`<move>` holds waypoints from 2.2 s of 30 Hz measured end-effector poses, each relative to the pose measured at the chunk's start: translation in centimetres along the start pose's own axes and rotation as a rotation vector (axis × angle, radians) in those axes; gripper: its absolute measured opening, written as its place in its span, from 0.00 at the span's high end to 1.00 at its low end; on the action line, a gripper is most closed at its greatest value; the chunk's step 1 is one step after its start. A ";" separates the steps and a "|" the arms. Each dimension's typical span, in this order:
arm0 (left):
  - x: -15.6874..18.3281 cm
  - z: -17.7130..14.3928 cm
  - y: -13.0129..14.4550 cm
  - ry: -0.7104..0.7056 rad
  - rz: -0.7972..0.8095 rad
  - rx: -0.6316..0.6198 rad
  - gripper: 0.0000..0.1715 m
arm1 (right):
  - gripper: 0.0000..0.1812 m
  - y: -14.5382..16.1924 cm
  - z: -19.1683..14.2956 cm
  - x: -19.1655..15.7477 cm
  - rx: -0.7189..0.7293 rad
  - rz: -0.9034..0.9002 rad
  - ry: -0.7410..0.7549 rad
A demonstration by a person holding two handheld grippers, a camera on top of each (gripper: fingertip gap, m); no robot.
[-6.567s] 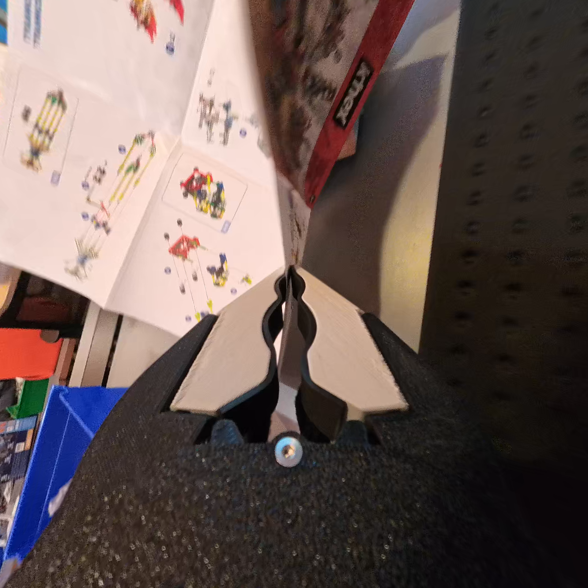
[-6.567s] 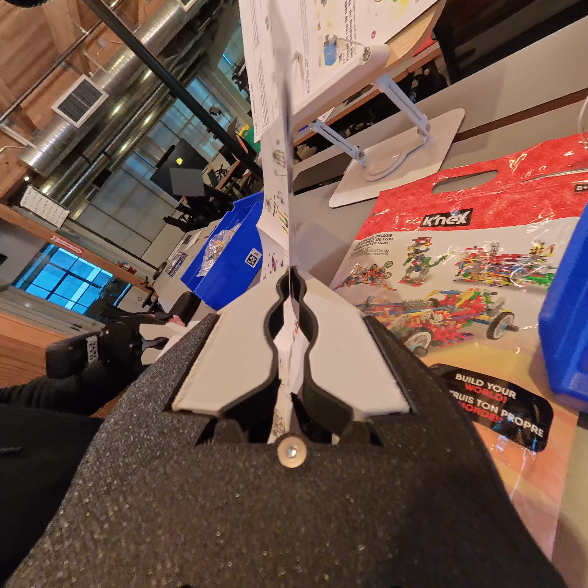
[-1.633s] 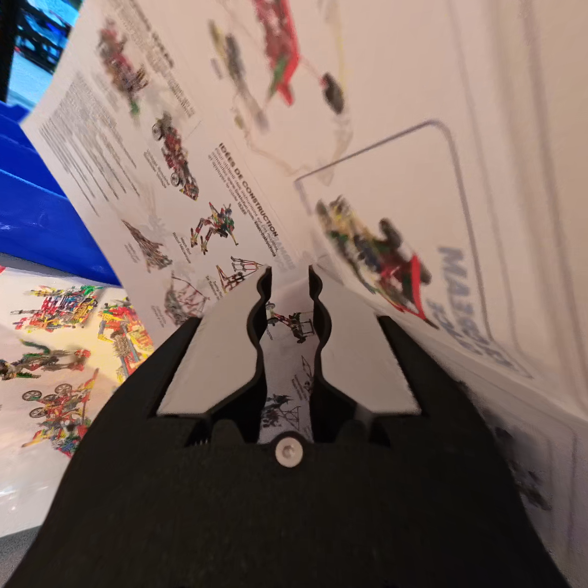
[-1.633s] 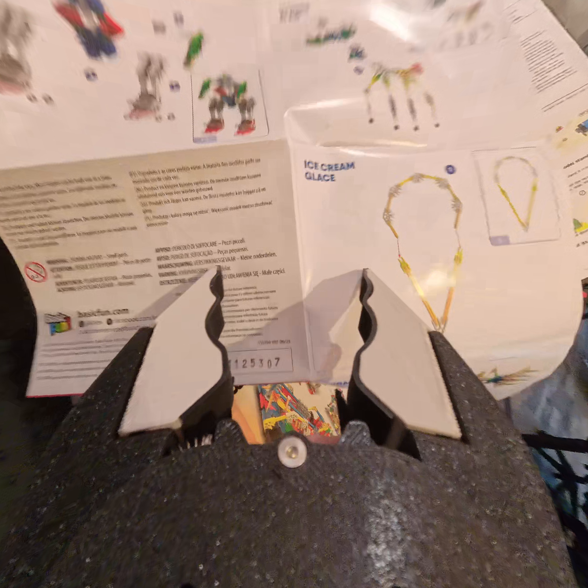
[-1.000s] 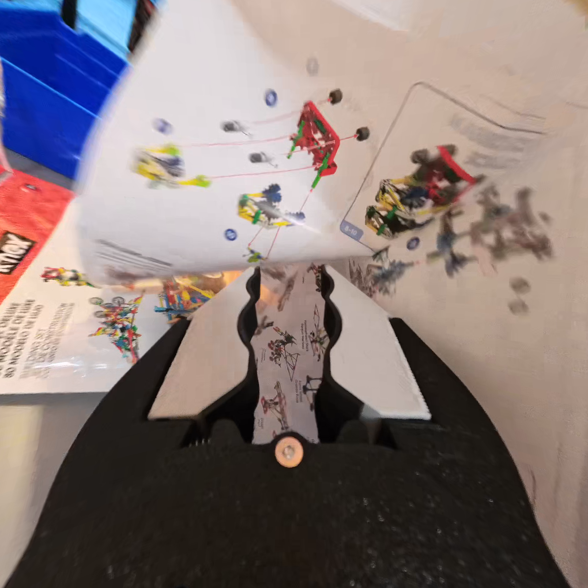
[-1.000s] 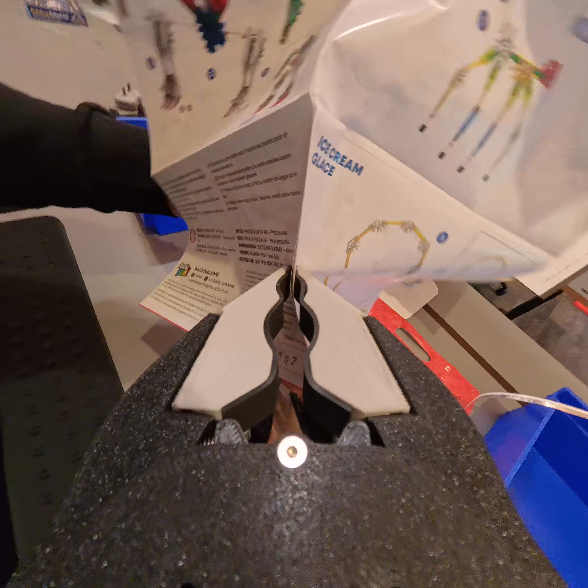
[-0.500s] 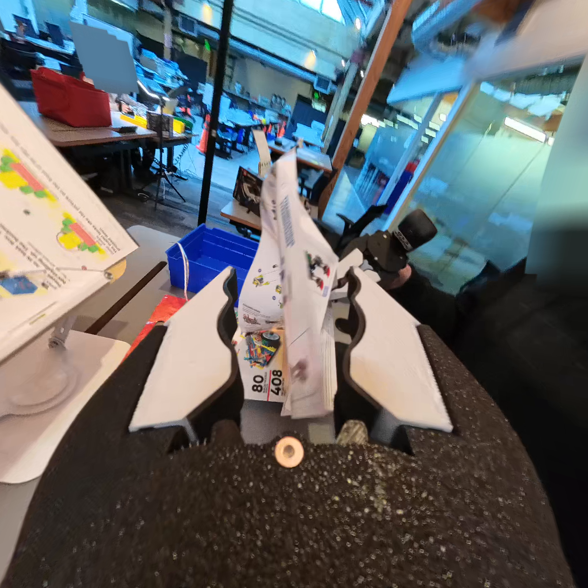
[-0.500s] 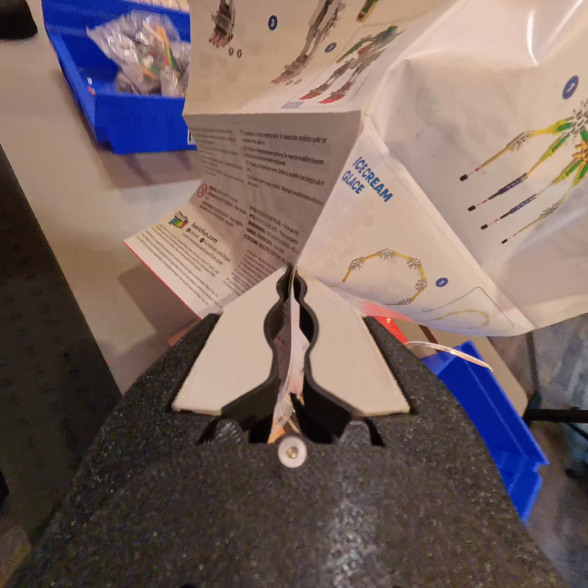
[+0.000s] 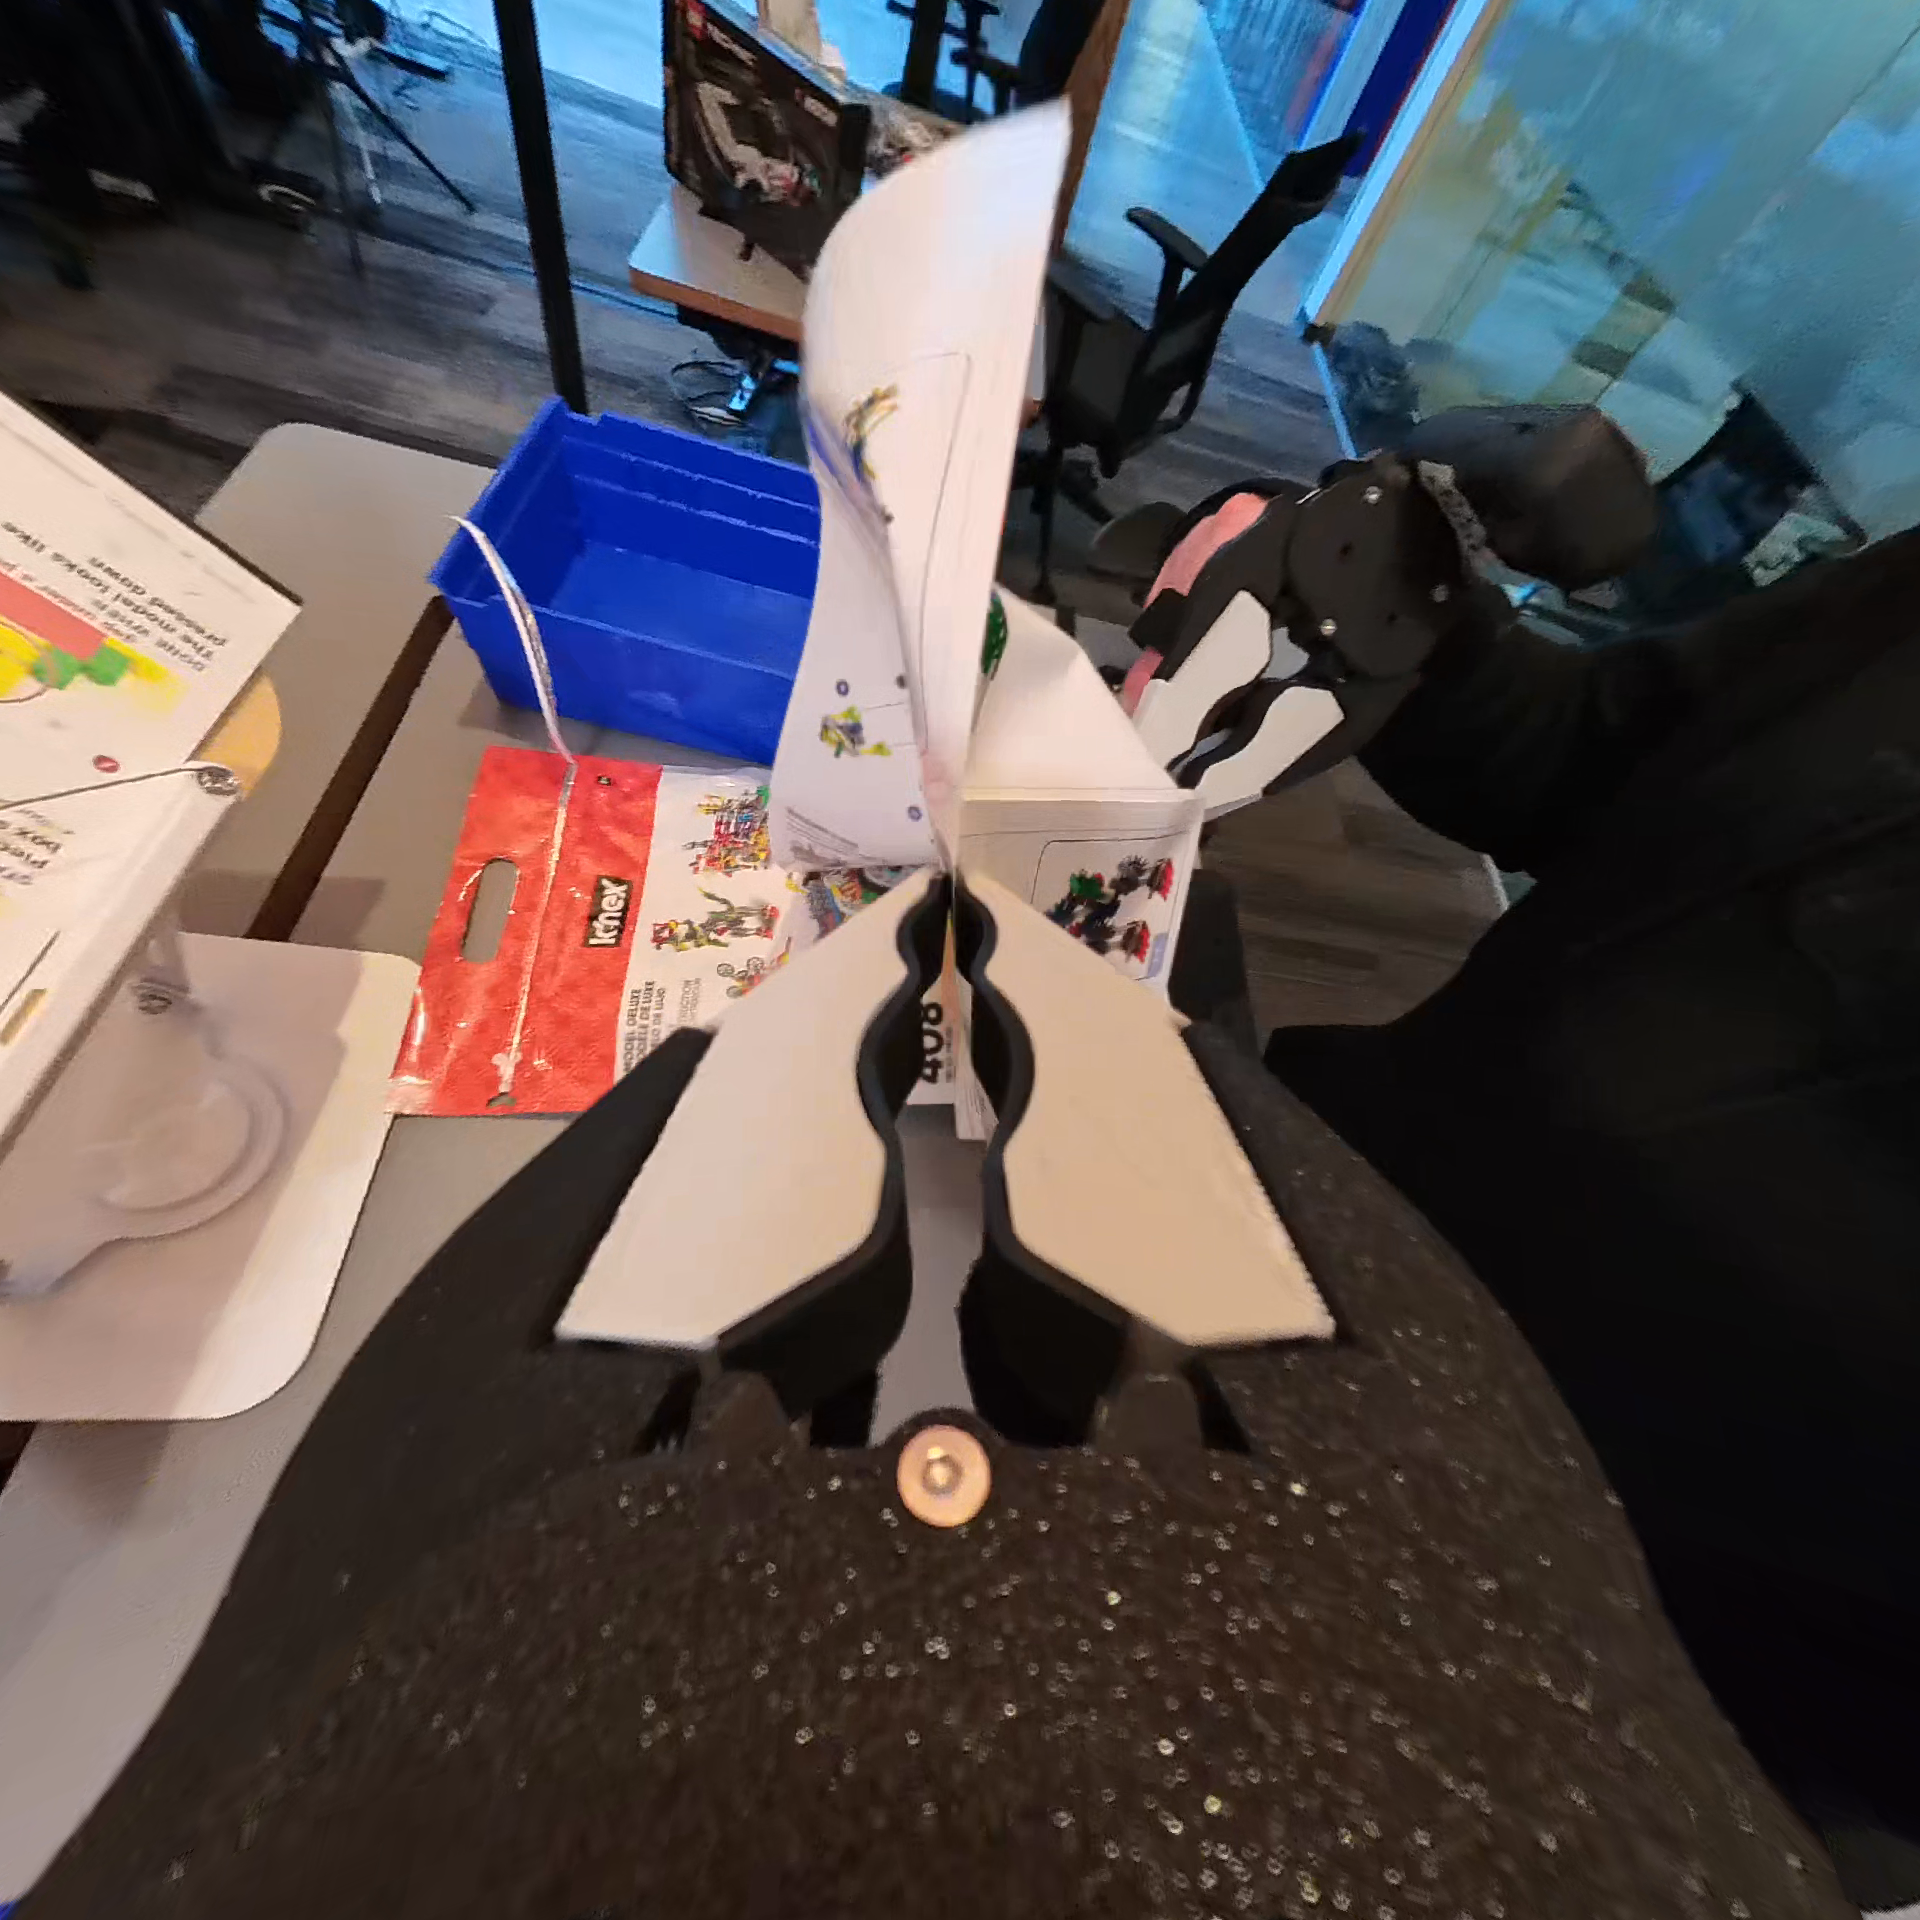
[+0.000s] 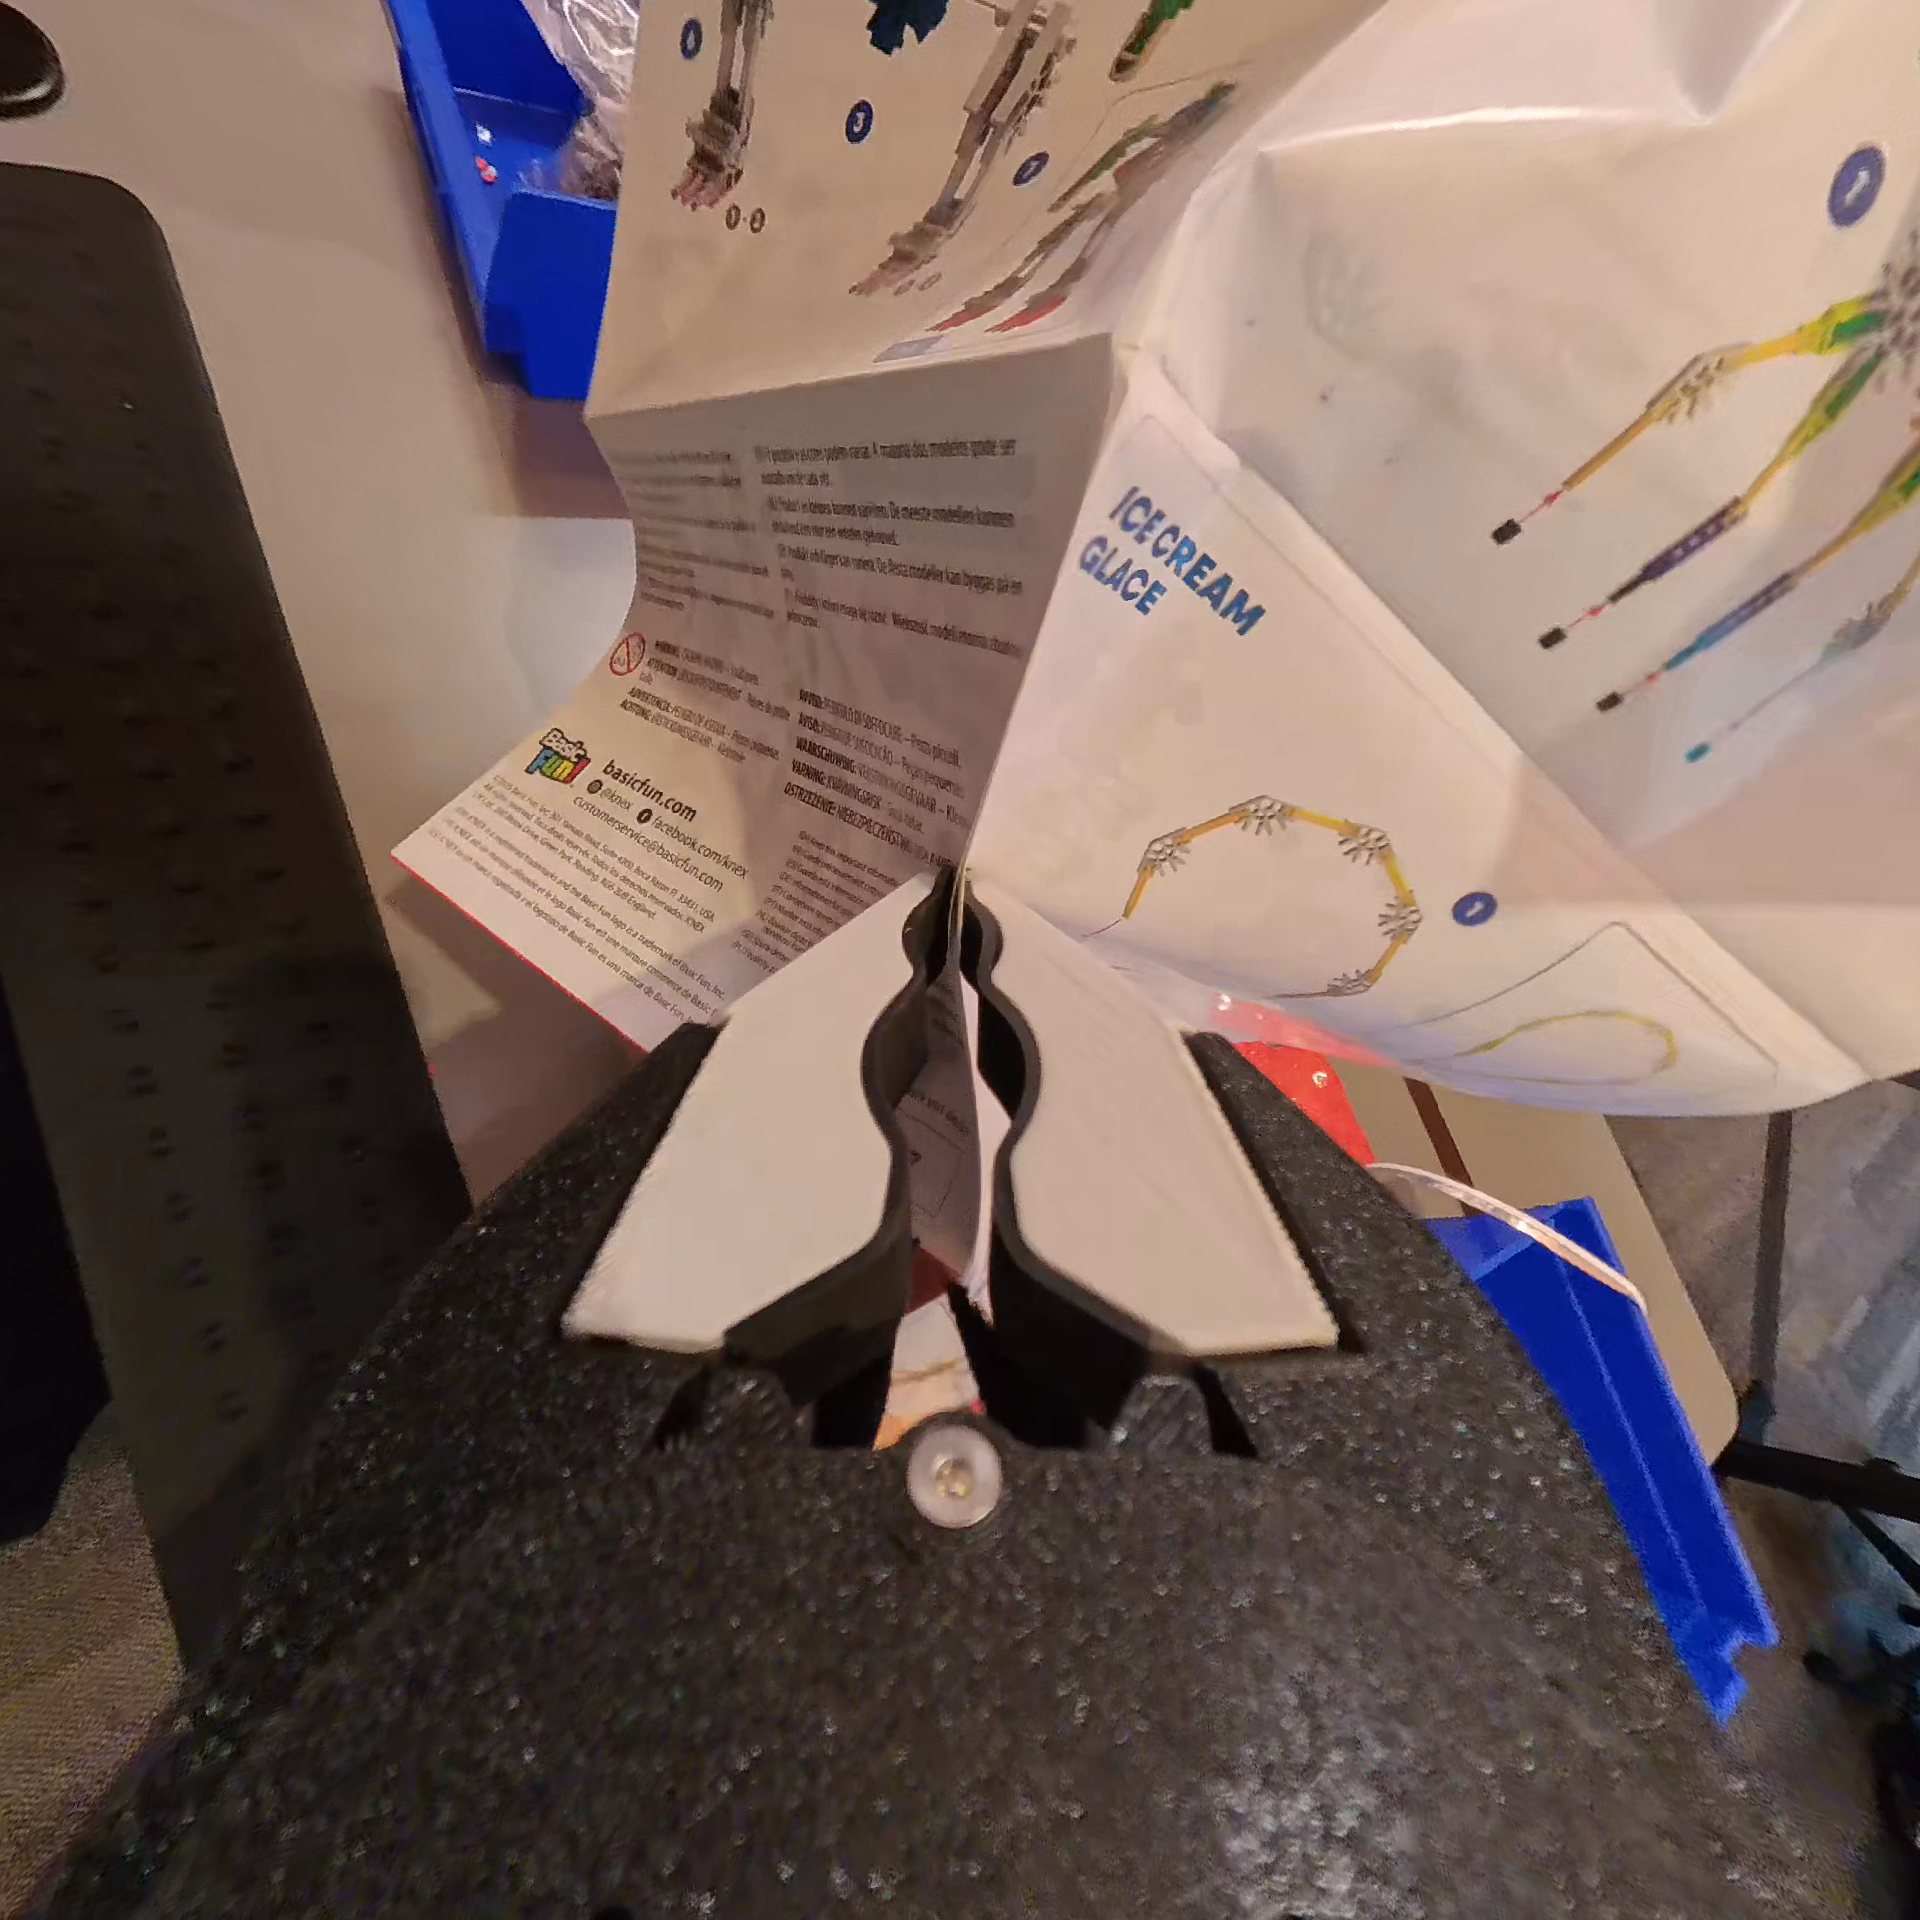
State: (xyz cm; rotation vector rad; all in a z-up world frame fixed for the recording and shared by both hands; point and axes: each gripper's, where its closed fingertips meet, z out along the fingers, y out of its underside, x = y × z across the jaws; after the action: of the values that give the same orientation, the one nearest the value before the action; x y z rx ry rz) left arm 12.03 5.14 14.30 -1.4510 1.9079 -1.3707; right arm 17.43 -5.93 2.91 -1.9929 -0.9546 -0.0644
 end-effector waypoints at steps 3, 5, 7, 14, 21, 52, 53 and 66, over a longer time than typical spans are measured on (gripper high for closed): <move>0.8 -0.8 -1.0 0.084 -0.052 0.098 1.00 | 1.00 0.2 -0.7 0.0 0.066 0.047 -0.019; 0.1 -1.9 -1.2 0.106 -0.101 0.170 1.00 | 1.00 -0.1 -1.7 0.9 0.158 0.159 -0.030; 0.5 -2.0 -0.6 0.184 -0.156 0.209 1.00 | 1.00 0.0 -2.4 1.4 0.184 0.194 -0.035; 2.2 -3.2 0.4 0.199 -0.128 0.270 0.91 | 1.00 0.2 -3.1 1.3 0.112 0.070 0.024; 0.7 -6.6 2.4 -0.187 -0.134 0.278 0.69 | 1.00 0.0 -3.7 2.9 -0.106 -0.165 0.344; -2.4 4.7 24.2 -0.330 -0.626 0.249 0.84 | 0.79 14.7 4.9 -10.6 -0.247 0.379 -0.190; -3.4 4.5 23.7 -0.347 -0.618 0.252 0.86 | 0.84 15.1 5.2 -12.2 -0.253 0.375 -0.249; -12.5 4.7 21.2 -0.378 -0.584 0.201 0.99 | 1.00 15.0 7.0 -17.7 -0.269 0.405 -0.301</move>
State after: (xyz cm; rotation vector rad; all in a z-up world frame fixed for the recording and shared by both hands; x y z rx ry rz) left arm 9.61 13.83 -9.06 -2.0752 1.1217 -1.3352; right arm 12.59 -15.82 -18.69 -2.4590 -0.7341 0.3580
